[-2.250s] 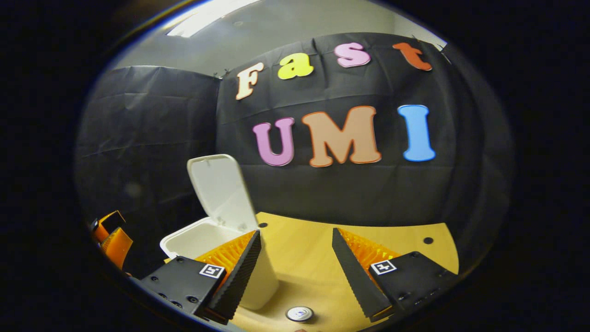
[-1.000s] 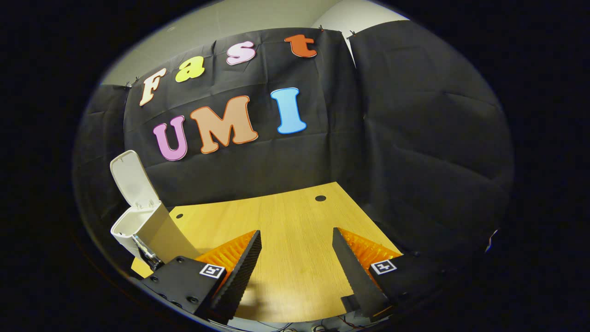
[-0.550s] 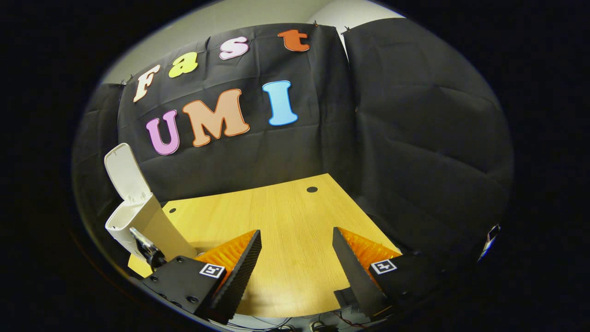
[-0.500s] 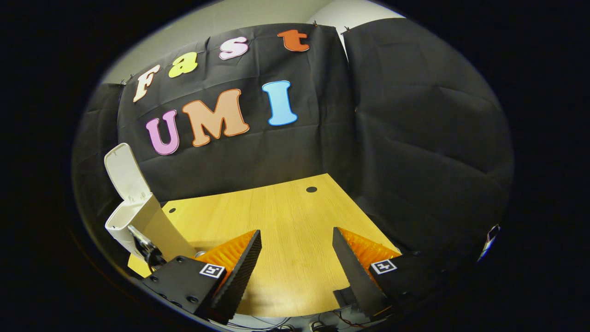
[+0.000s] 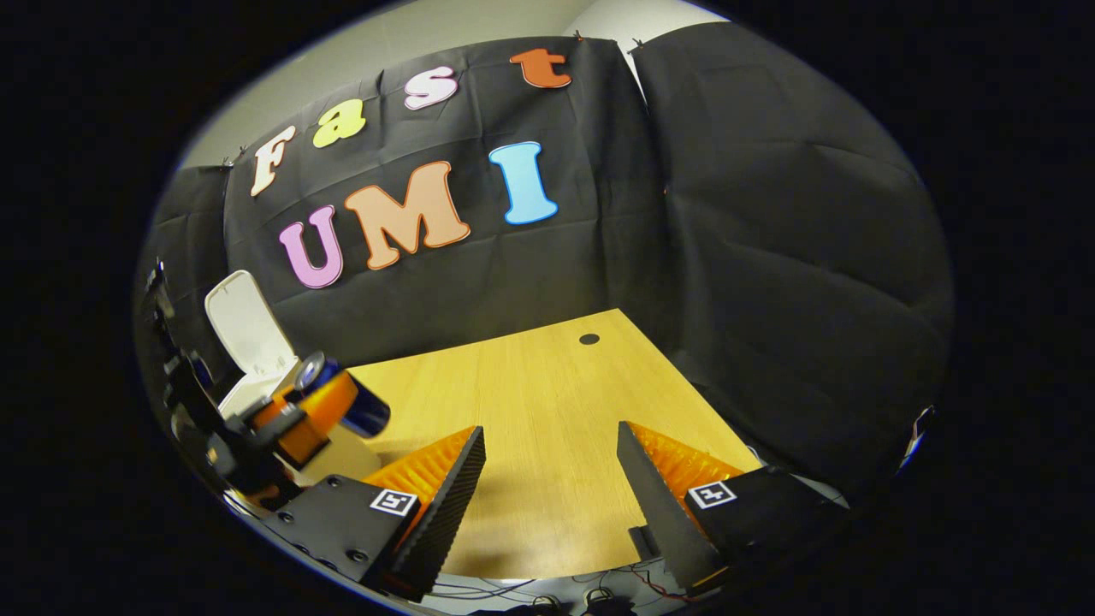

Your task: Press the lid of the desktop garbage bin to open it, pick up the crumpled paper on the desktop and throw it into the bin, then pick up the pop can on the desktop and drop it into the bin, and finally close the garbage bin lid.

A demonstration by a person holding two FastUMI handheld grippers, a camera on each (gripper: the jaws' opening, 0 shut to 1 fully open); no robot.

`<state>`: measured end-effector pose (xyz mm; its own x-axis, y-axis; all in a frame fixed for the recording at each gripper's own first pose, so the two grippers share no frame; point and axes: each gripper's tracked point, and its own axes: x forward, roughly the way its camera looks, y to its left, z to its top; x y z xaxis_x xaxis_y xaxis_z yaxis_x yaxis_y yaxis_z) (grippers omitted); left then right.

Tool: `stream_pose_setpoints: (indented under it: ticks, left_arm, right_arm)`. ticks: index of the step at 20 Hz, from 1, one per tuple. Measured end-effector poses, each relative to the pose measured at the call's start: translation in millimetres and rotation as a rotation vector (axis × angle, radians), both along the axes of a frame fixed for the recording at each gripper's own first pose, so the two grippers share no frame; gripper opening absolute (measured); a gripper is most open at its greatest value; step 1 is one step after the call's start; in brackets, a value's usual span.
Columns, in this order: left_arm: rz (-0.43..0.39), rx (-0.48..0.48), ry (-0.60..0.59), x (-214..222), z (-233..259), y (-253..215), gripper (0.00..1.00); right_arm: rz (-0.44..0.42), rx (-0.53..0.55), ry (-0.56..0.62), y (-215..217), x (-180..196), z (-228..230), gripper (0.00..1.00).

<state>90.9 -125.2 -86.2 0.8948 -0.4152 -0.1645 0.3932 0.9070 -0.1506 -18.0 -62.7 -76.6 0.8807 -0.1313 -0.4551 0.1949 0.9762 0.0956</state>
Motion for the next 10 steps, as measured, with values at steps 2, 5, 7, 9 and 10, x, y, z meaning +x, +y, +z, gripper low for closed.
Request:
stream_pose_setpoints:
  ticks: [2, 5, 7, 9, 10]
  left_arm:
    - [0.008, -0.010, -0.019, 1.5, 27.5, 8.3, 0.77]
    - [0.083, 0.022, -0.057, 5.9, 59.6, 45.0, 0.77]
    - [0.154, 0.035, -0.072, 12.1, 75.8, 80.8, 0.77]
    - [0.241, 0.061, -0.080, 18.5, 85.7, 123.0, 0.77]
    - [0.285, 0.086, -0.078, 21.2, 88.0, 143.6, 0.77]
  right_arm:
    - [0.033, 0.001, 0.004, 5.7, 0.9, -4.0, 0.99]
    - [0.093, 0.006, 0.004, 16.5, 8.3, -9.3, 0.99]
    - [0.138, 0.018, 0.004, 25.9, 15.9, -13.4, 0.99]
    - [0.193, 0.040, 0.010, 39.1, 22.8, -18.9, 0.99]
    - [0.220, 0.045, 0.014, 43.6, 26.5, -21.4, 0.99]
